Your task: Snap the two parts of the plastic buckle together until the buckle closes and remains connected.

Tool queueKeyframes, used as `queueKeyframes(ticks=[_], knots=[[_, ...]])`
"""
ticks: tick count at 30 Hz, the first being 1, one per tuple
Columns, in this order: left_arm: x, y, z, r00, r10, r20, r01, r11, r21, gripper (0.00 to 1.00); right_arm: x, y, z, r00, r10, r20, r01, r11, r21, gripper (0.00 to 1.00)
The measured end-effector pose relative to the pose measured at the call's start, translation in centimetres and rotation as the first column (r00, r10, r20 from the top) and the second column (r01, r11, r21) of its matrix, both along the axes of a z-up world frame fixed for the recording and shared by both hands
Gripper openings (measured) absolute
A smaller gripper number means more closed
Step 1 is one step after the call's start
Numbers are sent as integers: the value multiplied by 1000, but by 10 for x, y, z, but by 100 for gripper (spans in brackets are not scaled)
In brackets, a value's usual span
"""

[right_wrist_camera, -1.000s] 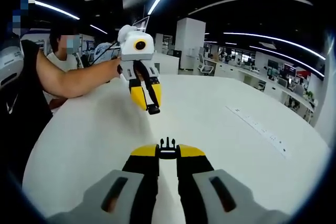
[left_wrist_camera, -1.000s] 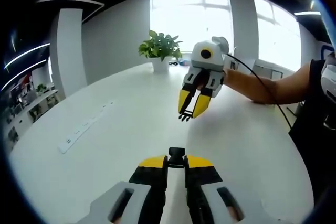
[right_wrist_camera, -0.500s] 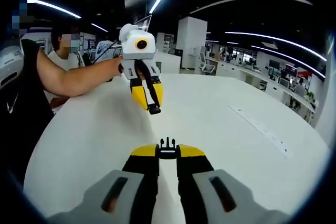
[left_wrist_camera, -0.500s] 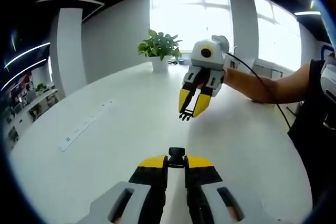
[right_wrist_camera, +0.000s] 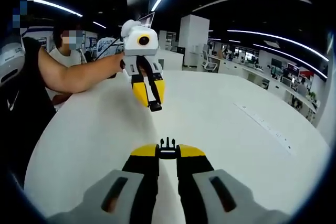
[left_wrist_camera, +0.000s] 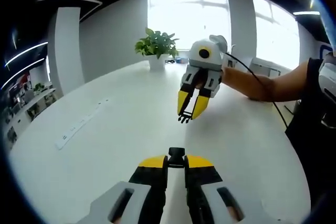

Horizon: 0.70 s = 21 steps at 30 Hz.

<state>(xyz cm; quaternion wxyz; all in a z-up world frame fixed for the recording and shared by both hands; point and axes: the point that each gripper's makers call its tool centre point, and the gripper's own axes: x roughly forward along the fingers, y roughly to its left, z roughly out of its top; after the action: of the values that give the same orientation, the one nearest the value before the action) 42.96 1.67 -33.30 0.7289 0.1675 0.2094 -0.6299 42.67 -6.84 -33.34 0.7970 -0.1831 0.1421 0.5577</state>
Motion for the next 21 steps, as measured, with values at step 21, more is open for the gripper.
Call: queueKeyframes(ticks=[21], knots=[[-13, 1, -5, 1000, -9, -16, 9, 1000, 12, 11, -8, 2, 6, 1000, 5, 5, -5, 1000, 3, 11]])
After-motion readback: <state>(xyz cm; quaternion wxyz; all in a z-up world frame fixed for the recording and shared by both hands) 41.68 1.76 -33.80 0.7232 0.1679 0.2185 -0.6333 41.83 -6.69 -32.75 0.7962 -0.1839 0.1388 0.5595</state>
